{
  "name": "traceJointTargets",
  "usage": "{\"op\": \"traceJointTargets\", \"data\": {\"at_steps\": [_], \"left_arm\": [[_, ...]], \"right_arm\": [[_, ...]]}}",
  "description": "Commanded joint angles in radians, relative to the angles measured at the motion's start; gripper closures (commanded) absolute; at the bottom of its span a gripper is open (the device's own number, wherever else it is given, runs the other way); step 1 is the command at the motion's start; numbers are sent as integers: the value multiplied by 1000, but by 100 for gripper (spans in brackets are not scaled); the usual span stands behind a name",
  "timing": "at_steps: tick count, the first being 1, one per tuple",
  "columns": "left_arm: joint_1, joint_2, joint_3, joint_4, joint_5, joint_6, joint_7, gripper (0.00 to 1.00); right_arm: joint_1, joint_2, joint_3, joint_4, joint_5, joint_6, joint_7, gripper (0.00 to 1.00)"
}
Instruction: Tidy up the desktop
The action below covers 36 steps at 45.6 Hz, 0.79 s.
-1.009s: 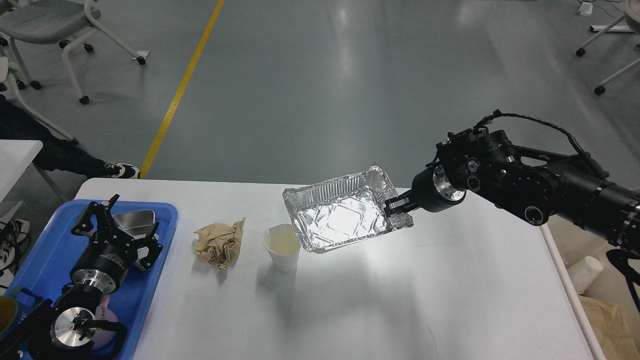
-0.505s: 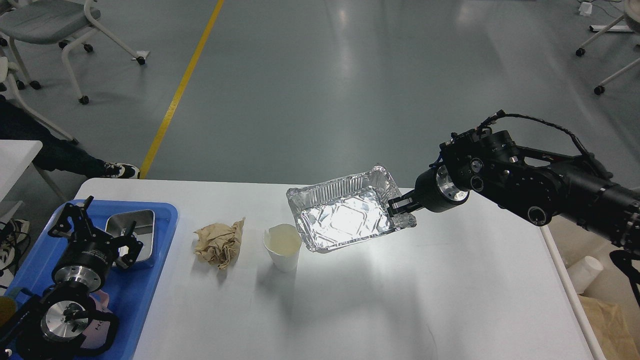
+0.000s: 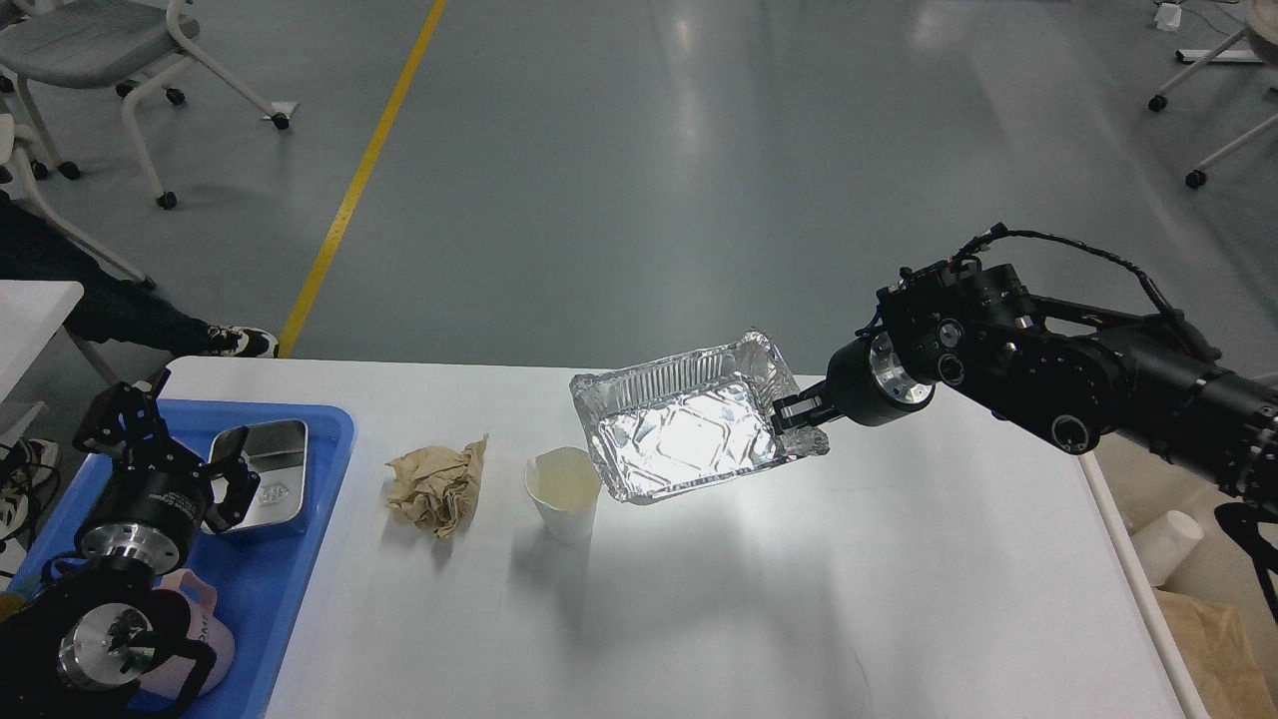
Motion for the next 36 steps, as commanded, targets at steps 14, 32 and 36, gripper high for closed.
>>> {"op": "traceJointTargets", "data": {"at_steps": [14,32,36], "left_arm": [[-2,737,343,-231,-5,-13,-2,4],[-7,1062,435,-236,114,-142,-5,4],[-7,1081,433,-236,140,-159,-4,4]], "right_arm": [[-7,-11,6,0,0,-2,0,100],[-7,-12,6,0,0,-2,1,100],[-9,-17,6,0,0,-2,1,100]]}}
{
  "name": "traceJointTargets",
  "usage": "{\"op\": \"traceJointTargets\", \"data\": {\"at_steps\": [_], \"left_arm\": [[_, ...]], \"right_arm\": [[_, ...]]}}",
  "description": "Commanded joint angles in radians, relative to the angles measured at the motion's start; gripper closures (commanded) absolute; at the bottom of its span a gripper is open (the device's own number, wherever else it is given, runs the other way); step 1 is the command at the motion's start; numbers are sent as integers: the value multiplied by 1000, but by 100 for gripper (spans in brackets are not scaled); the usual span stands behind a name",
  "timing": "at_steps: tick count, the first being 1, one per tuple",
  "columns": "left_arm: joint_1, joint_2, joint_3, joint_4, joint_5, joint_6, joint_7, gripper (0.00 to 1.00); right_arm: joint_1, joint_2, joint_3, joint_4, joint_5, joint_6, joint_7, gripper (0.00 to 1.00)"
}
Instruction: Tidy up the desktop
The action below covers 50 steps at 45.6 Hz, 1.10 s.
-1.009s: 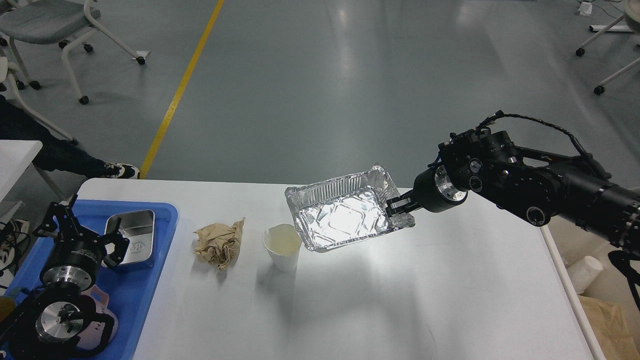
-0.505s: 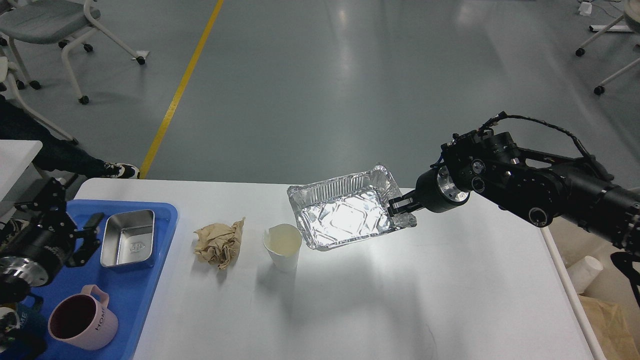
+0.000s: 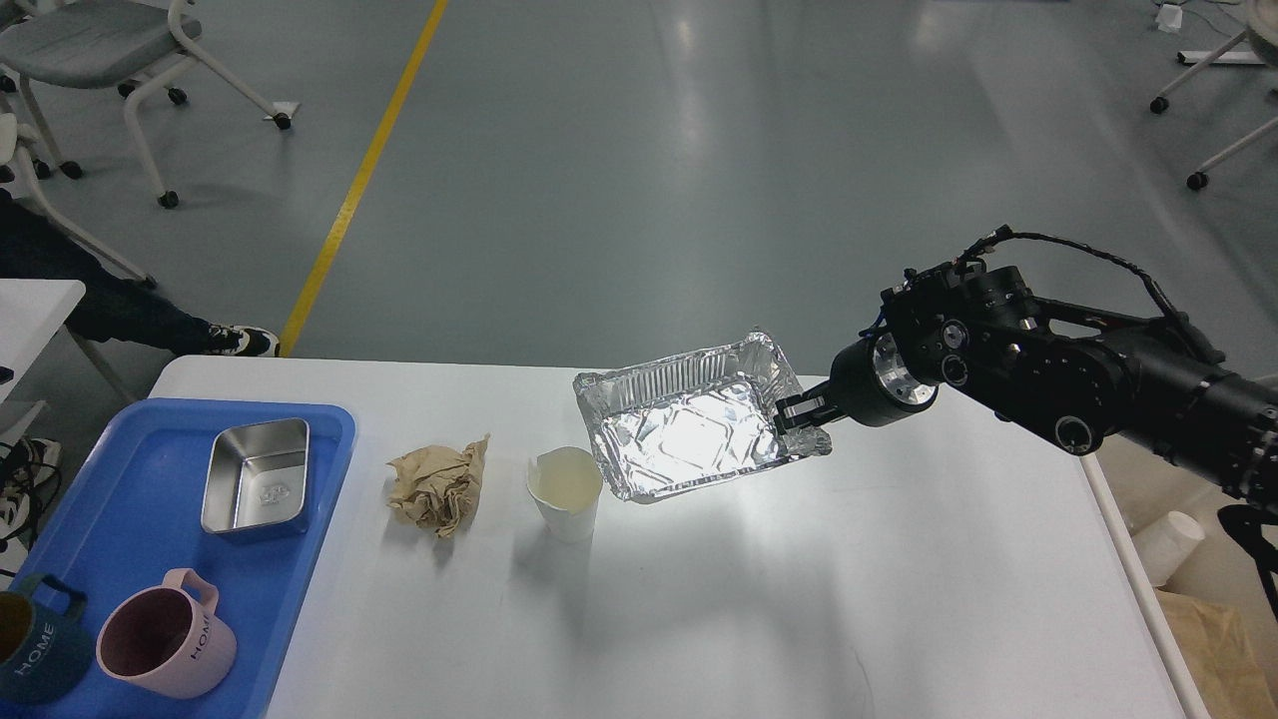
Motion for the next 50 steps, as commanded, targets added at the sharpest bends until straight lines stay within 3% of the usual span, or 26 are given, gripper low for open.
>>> {"op": "traceJointTargets", "data": {"at_steps": [1,7,11,19,32,43,50], "left_arm": [[-1,30,-1,0,50,-23,2,4],[-18,18,-8,0,152,-30,5,4],[-78,-30,-10,0,238,-38,29,4],[-165,-154,-7,6,265,-50,173,4],[-346,-441,71,75,498,-107,288,4],[-587,-623,330,185,506,-107,288,4],[-647,-741,407,205,505,-103,296,4]], "right_arm": [[-2,-9,0,0,0,0,1,100],[-5,-12,0,0,0,0,1,100],[-9,-8,3,0,0,-3,1,100],[-9,1,15,0,11,-3,1,100],[3,1,17,2,18,-3,1,100],[-8,0,18,0,17,-3,1,100],[-8,-2,18,0,17,-3,1,100]]}}
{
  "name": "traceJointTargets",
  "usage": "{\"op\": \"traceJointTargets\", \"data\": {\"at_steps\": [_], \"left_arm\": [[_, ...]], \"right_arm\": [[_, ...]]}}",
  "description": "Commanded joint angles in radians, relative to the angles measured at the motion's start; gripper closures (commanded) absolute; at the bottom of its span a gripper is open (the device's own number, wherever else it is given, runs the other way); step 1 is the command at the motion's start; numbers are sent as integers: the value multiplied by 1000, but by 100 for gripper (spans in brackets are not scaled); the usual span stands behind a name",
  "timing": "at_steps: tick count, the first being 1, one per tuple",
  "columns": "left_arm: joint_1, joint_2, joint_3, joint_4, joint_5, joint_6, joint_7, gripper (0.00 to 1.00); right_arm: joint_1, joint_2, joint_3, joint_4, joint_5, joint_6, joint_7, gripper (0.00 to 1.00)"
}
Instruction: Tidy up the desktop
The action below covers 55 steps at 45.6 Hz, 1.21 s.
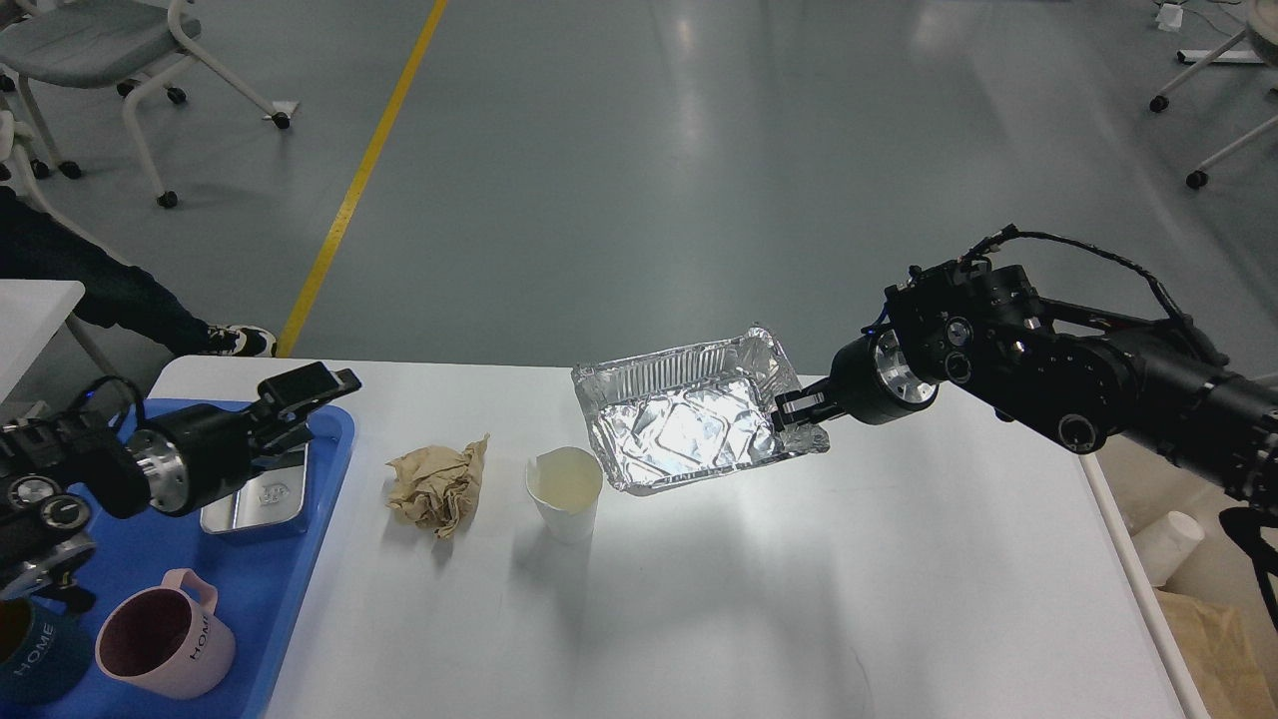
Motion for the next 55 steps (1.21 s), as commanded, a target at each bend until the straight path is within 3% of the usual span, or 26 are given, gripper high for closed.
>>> {"op": "traceJointTargets", "data": {"at_steps": [1,12,29,32,37,55], "left_arm": [[-48,-93,62,19,-2,4,7,4],[-118,-190,187,72,-3,7,27,4],[-145,-360,244,207,-12,6,50,7],[-146,-391,249,232,-14,7,48,8],[-145,-444,255,263,-14,7,45,21],[-145,-491,280,299,-15,9,45,27]], "right_arm": [[0,-1,0,0,-1,0,-1,100],[-8,-12,1,1,1,-2,1,100],[-20,-12,14,1,-1,-2,1,100],[-20,-12,15,1,-1,-2,1,100],[-22,-12,21,1,-1,-3,-1,100],[-31,-6,21,0,-1,-5,-1,100]]}}
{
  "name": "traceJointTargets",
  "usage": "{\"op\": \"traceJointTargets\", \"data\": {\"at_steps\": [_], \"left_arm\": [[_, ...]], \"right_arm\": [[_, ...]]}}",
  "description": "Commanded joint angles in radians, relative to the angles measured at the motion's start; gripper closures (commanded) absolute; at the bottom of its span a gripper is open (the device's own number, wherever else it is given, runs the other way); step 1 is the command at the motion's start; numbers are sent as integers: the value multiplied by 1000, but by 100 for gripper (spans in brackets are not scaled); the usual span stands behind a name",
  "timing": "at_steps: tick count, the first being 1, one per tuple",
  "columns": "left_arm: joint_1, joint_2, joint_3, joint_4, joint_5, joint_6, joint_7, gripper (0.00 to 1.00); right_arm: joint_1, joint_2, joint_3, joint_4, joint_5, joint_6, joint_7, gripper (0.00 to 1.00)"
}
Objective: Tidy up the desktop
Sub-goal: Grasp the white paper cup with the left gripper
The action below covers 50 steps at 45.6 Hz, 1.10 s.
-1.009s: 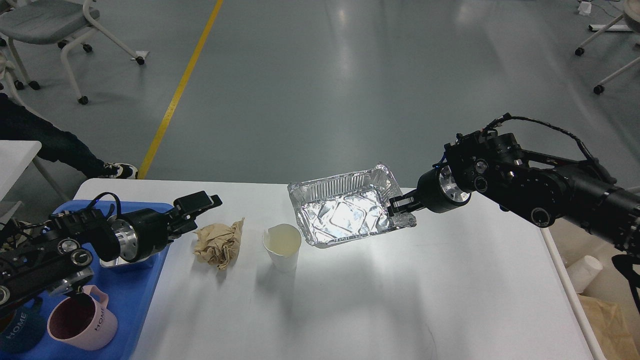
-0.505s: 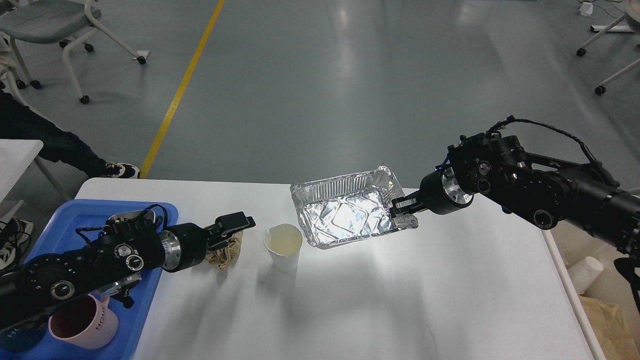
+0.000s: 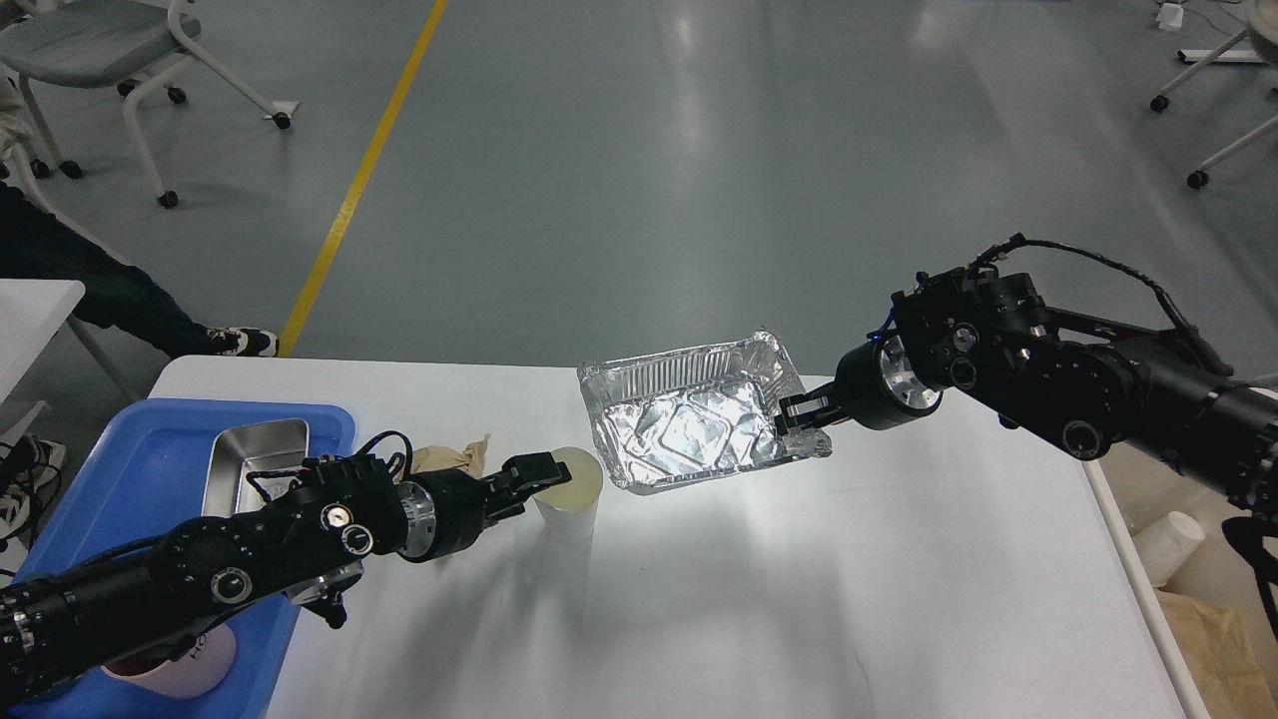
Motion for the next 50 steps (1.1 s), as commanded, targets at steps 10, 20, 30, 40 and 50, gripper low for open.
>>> {"op": "traceJointTargets", "data": {"at_steps": [10,20,30,40,50], "left_arm": [[3,0,19,2,-1,1,-10,33],[10,-6,23,0,-16,1,-30,54],[10,-3,42,6,-32,2,-53,81],[30,15,97,11,-32,24,-150,100],[34,44,103,5,-35,37,-152,100]], "right_arm": [[-6,-3,0,0,0,0,0,100],[-12,4,0,0,0,0,1,100],[-19,3,0,0,0,0,0,100],[-20,-2,0,0,0,-2,0,100],[-20,4,-2,-3,0,-2,1,100]]}}
